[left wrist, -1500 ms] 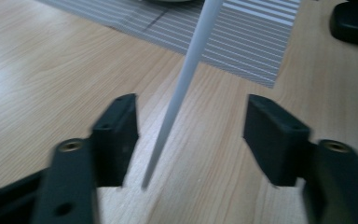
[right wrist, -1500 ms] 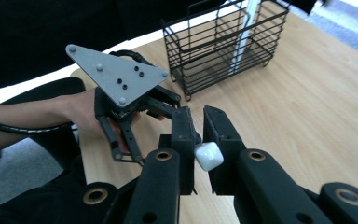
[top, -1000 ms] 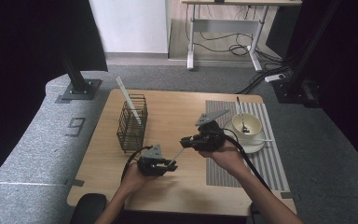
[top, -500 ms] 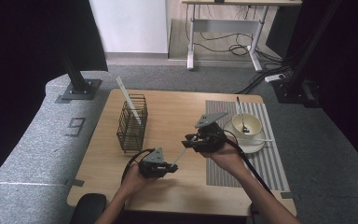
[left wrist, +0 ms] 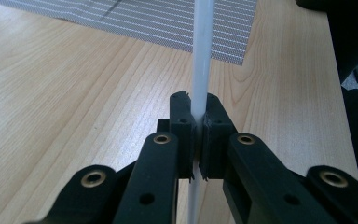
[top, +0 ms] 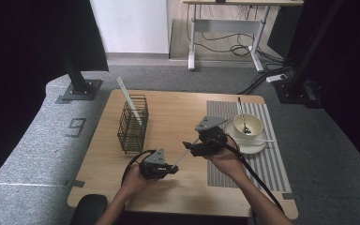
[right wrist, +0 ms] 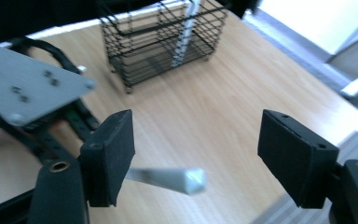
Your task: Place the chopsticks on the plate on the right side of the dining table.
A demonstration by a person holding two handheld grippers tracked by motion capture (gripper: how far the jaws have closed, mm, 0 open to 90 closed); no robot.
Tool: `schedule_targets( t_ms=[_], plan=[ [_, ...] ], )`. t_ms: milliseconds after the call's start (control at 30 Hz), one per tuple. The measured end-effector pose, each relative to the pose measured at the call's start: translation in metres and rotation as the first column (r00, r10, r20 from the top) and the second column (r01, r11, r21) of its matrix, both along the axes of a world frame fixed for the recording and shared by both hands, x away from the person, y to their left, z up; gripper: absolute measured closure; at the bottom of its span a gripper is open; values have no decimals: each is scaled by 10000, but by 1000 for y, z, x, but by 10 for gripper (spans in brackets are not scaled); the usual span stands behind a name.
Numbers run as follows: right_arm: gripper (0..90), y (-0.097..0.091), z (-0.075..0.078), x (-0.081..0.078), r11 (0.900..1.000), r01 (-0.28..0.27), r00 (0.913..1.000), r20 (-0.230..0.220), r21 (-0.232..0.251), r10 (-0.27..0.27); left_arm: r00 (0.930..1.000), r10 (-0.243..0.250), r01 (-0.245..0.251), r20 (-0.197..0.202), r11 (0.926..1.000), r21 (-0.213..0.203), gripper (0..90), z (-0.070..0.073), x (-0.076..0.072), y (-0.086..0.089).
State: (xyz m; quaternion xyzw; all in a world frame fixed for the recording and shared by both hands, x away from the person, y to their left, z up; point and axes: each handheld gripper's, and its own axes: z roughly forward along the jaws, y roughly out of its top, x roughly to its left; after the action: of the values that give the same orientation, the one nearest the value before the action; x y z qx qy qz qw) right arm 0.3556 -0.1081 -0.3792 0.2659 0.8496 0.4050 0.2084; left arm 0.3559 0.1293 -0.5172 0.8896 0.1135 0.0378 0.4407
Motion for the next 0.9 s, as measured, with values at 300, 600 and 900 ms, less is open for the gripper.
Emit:
schedule_targets(
  t_ms=[300, 600, 900],
  plan=[
    [263, -20, -12, 4, 9979, 643, 9979, -128, 113, -641, 9998, -6, 2, -176, 9998, -205, 855, -1, 1, 2],
    [265, -48, -36, 10, 9899, 1390, 9884, -658, 282, -1369, 9999, -4, 0, -102, 9995, -314, 854, 0, 2, 3],
    [265, -63, -53, 11, 9859, 1621, 9817, -1083, 412, -1568, 9999, -48, 51, -149, 9998, 188, 854, -2, 1, -1]
  ],
)
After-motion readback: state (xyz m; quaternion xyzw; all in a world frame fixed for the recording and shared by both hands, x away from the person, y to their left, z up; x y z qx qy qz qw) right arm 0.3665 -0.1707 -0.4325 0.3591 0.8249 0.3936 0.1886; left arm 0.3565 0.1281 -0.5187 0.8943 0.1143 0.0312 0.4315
